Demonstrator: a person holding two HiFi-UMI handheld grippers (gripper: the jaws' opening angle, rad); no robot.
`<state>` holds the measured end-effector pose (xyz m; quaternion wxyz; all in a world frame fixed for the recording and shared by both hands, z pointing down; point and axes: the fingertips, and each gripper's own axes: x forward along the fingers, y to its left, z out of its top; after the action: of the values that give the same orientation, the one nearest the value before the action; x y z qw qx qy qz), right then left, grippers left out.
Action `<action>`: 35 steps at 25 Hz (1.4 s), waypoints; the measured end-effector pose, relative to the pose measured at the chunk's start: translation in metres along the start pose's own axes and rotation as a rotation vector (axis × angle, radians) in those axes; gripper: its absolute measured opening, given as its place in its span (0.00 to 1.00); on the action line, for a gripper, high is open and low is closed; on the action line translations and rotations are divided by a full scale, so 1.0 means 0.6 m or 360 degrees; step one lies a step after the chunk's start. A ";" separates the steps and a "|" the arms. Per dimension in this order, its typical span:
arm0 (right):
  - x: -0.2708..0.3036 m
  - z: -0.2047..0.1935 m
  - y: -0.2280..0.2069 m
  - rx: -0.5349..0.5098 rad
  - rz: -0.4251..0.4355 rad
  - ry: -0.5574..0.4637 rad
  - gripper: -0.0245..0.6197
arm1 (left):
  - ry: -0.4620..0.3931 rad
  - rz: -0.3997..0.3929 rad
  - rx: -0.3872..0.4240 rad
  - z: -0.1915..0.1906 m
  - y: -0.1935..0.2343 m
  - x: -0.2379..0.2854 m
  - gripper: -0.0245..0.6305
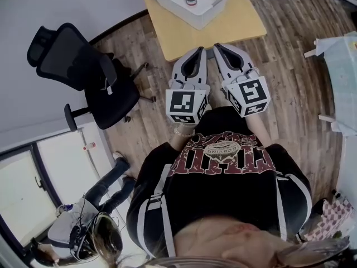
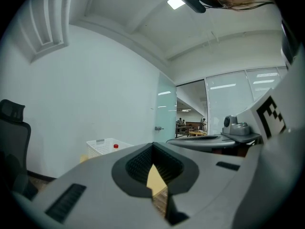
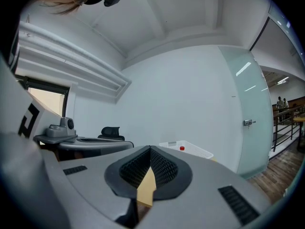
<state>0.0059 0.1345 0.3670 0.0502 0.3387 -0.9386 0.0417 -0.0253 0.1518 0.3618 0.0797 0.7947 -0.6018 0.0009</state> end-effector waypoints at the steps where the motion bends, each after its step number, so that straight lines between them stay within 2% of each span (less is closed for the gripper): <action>1: 0.004 0.000 0.001 -0.0002 -0.0004 0.0001 0.06 | -0.0003 -0.0005 0.0003 0.001 0.004 0.001 0.11; 12: 0.020 -0.005 0.009 0.0015 -0.0043 0.0012 0.06 | 0.0002 -0.0027 -0.0031 -0.005 0.030 -0.002 0.11; 20: 0.036 -0.009 0.009 0.0016 -0.0014 0.0026 0.06 | 0.0005 0.0010 -0.0044 -0.008 0.045 0.001 0.11; 35: 0.094 0.009 -0.051 0.0023 0.0078 0.0025 0.06 | 0.0020 0.0091 -0.0046 0.007 0.065 0.076 0.11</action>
<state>-0.0182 0.0749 0.3702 0.0541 0.3157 -0.9459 0.0523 -0.0505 0.0974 0.3669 0.0950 0.7759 -0.6236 -0.0005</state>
